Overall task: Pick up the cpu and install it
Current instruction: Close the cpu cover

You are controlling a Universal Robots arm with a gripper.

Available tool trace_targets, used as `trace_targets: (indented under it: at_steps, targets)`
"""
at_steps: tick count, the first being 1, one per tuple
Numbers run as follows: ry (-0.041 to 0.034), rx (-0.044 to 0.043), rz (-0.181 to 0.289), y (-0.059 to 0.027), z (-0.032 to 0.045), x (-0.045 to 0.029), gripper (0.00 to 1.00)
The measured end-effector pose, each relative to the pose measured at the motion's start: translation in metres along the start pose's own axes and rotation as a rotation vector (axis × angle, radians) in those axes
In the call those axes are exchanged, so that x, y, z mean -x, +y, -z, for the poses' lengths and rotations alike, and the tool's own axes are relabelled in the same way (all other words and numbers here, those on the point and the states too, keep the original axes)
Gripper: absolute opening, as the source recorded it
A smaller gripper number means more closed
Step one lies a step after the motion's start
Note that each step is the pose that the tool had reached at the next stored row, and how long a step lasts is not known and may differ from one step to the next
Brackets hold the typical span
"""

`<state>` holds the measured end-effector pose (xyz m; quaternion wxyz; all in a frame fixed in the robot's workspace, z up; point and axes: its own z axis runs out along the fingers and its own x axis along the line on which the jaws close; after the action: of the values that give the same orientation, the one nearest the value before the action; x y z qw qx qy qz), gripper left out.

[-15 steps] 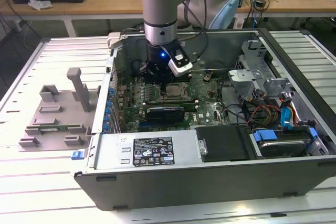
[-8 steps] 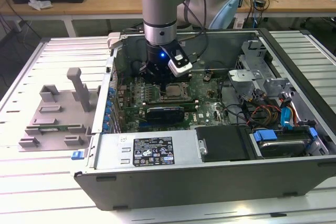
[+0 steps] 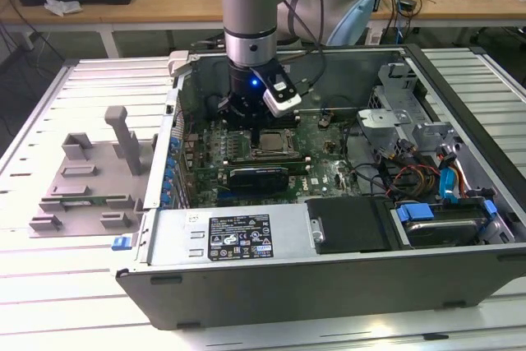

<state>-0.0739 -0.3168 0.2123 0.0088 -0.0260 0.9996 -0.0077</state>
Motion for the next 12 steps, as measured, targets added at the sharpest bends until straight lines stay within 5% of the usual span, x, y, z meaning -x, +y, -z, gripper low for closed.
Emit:
trace_targets:
  at_steps: [5, 12]
  targets:
    - [0.0001, -0.0001, 0.000, -0.0002, 0.0126, 0.0002, 0.11]
    - [-0.0002, 0.0002, 0.000, -0.0007, 0.0443, 0.0008, 0.11]
